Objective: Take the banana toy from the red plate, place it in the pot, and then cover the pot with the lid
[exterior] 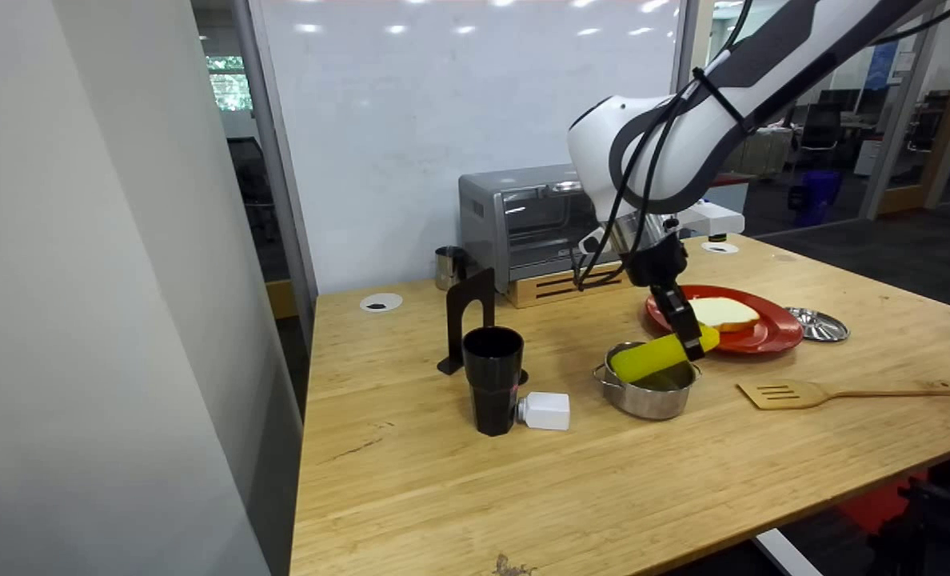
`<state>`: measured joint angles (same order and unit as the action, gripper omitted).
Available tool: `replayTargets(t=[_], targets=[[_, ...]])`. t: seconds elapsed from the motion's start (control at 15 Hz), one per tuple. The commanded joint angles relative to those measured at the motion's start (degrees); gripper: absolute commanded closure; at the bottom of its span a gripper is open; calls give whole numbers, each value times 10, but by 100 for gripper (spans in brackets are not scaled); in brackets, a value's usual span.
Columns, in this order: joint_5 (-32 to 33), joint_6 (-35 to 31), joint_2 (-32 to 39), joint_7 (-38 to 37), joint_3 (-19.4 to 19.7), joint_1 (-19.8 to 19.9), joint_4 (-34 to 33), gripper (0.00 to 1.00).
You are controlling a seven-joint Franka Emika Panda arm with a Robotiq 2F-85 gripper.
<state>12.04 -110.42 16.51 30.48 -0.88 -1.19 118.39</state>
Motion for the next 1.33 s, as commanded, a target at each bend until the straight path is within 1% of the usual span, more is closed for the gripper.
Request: replayTargets(t=[0.0, 0.27, 0.47, 0.6, 0.67, 0.8, 0.93, 1.0, 1.27], targets=[[12, -10, 12, -8, -14, 2, -7, 82], [18, -17, 15, -10, -19, 1, -3, 82], [36, -27, 12, -19, -18, 1, 3, 82], [47, -35, 10, -24, -17, 1, 8, 31], [51, -40, 9, -27, -16, 2, 10, 31], [60, -46, 7, -34, -16, 2, 13, 19], [64, -50, 6, -37, -15, 3, 16, 6], [67, -51, 5, -39, -15, 3, 17, 1], [68, -41, -9, -52, -14, 2, 23, 0]])
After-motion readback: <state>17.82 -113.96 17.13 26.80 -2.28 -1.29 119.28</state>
